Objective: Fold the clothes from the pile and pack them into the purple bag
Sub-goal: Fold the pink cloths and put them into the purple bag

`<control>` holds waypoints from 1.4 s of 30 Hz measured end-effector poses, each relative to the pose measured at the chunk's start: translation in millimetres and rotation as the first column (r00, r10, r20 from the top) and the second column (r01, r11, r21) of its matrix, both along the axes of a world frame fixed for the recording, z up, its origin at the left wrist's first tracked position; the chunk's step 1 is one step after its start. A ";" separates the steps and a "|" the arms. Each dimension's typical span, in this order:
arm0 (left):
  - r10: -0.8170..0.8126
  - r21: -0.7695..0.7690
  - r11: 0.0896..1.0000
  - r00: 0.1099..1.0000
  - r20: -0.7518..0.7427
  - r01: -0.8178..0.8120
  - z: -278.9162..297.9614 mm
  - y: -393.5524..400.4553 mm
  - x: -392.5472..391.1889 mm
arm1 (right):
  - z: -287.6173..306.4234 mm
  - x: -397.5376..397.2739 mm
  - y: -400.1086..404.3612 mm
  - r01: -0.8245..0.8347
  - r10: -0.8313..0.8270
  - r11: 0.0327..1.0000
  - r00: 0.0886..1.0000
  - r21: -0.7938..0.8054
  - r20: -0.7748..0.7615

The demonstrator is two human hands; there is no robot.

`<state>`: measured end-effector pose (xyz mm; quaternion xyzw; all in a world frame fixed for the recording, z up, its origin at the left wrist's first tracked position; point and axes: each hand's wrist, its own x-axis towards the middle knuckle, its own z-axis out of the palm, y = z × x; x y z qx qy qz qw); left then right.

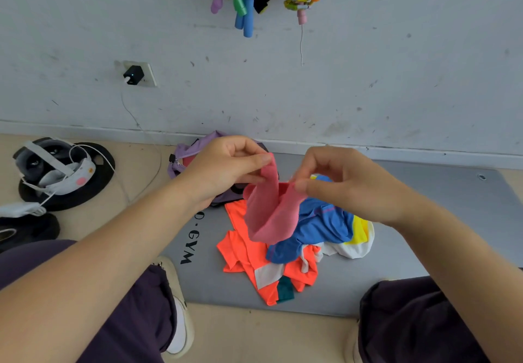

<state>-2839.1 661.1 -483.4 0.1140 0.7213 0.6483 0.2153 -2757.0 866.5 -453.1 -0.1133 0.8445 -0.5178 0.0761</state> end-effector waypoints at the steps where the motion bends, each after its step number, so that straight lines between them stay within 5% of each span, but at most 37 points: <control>1: 0.003 0.006 1.000 1.000 0.010 -0.003 -0.2 1.1 1.0 | 2.9 1.7 -1.2 -0.046 0.055 0.990 0.996 -0.132 0.063; 4: -0.023 0.024 0.999 0.999 0.041 0.022 1.9 5.4 6.5 | 6.5 2.8 -5.9 -0.049 0.082 0.938 0.993 -0.342 0.081; 10: -0.142 0.182 0.978 0.970 0.195 0.106 8.8 9.1 16.3 | -2.9 -2.7 -13.6 0.194 -0.211 0.970 0.970 -0.145 -0.117; 21: -0.206 0.226 0.960 0.962 0.177 0.164 12.7 9.2 19.7 | -8.5 -3.4 -10.8 0.288 -0.297 0.955 0.935 -0.073 -0.193; 29: -0.323 0.078 0.943 0.946 0.001 0.322 21.6 -0.9 16.9 | -2.6 -3.6 -3.9 0.122 -0.133 0.969 0.990 -0.213 -0.038; 36: -0.307 -0.033 0.952 0.937 -0.165 0.306 26.7 -1.1 21.5 | -5.6 -4.0 -2.7 0.061 -0.029 0.949 0.994 -0.309 0.106; 42: -0.222 -0.190 0.969 0.887 -0.404 0.156 28.5 -5.9 15.0 | -12.3 -7.5 10.0 -0.103 0.112 0.993 0.959 -0.048 0.260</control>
